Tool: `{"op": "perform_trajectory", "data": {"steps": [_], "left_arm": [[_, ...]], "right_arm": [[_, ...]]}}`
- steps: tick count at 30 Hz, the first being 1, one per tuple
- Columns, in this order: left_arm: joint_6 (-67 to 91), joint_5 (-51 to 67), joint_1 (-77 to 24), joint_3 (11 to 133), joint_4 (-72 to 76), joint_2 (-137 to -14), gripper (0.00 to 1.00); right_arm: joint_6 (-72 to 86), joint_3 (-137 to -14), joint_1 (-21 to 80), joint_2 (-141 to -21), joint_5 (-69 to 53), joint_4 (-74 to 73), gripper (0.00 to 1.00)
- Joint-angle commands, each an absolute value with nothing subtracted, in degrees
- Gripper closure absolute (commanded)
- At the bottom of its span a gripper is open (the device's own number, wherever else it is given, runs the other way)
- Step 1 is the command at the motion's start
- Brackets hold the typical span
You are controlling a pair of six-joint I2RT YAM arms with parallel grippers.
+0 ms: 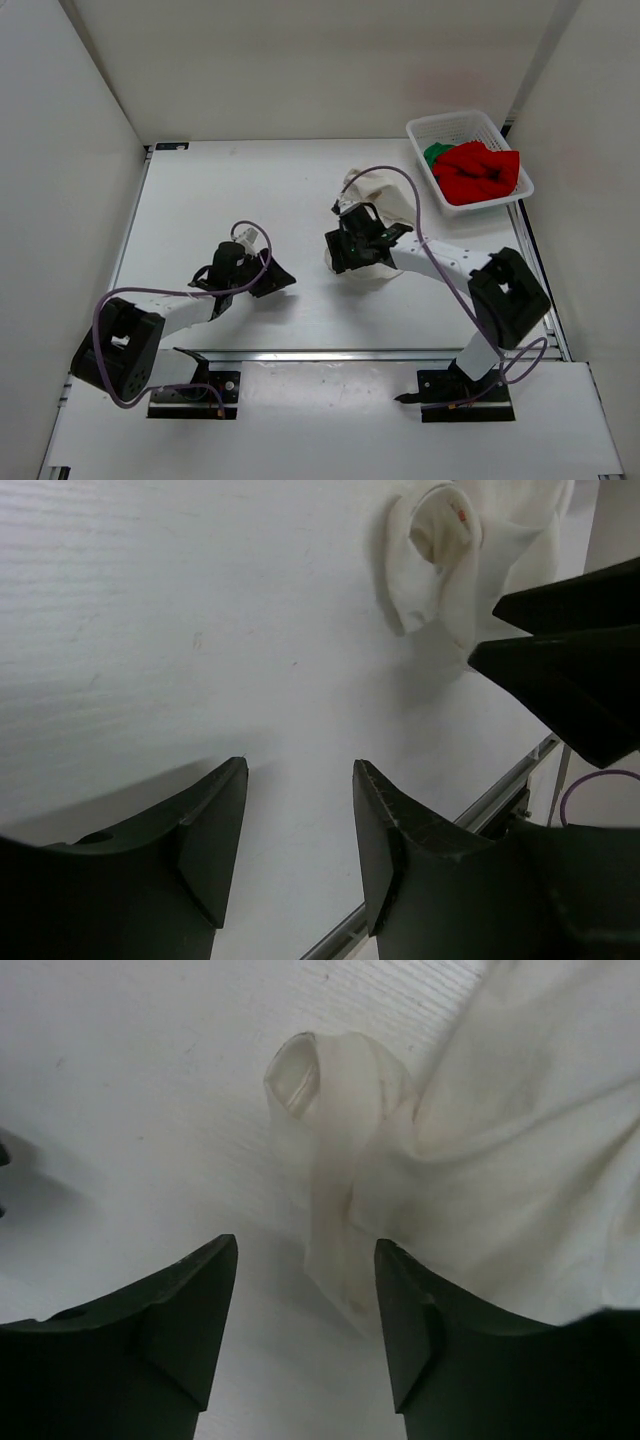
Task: Fold and stack the t-shirts
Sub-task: Flatten out the tshirt
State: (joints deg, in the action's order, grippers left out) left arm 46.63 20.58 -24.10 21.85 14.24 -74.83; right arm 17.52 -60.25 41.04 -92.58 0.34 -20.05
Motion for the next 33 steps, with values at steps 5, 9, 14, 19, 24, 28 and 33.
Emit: {"op": "perform_trajectory", "data": {"steps": [5, 9, 14, 19, 24, 28, 33], "left_arm": [[47.6, 22.8, -22.6, 17.9, 17.1, -69.3, 0.43], [47.8, 24.3, -21.0, 16.9, 17.7, -67.9, 0.43], [47.8, 25.0, -19.1, 16.3, 17.8, -66.1, 0.43], [48.2, 25.8, -18.9, 16.0, 18.6, -66.1, 0.43], [48.7, 25.2, -19.1, 15.9, 19.3, -65.8, 0.44], [48.7, 25.4, -19.1, 16.0, 19.5, -66.4, 0.44], [50.2, 26.7, -15.7, 16.3, 19.9, -67.1, 0.46]], "right_arm": [[12.8, -72.5, 44.2, -101.7, 13.2, -19.2, 0.44], [11.3, -76.0, 45.6, -105.6, 20.2, -22.3, 0.48], [9.6, -77.8, 46.3, -109.0, 23.2, -25.2, 0.53], [8.1, -79.3, 46.0, -110.9, 21.6, -26.6, 0.54], [7.1, -83.5, 45.2, -113.6, 22.3, -28.8, 0.88], [6.4, -89.3, 44.3, -111.2, 19.8, -28.4, 1.0], [1.2, -116.5, 43.9, -109.0, 15.1, -35.1, 1.0]]}}
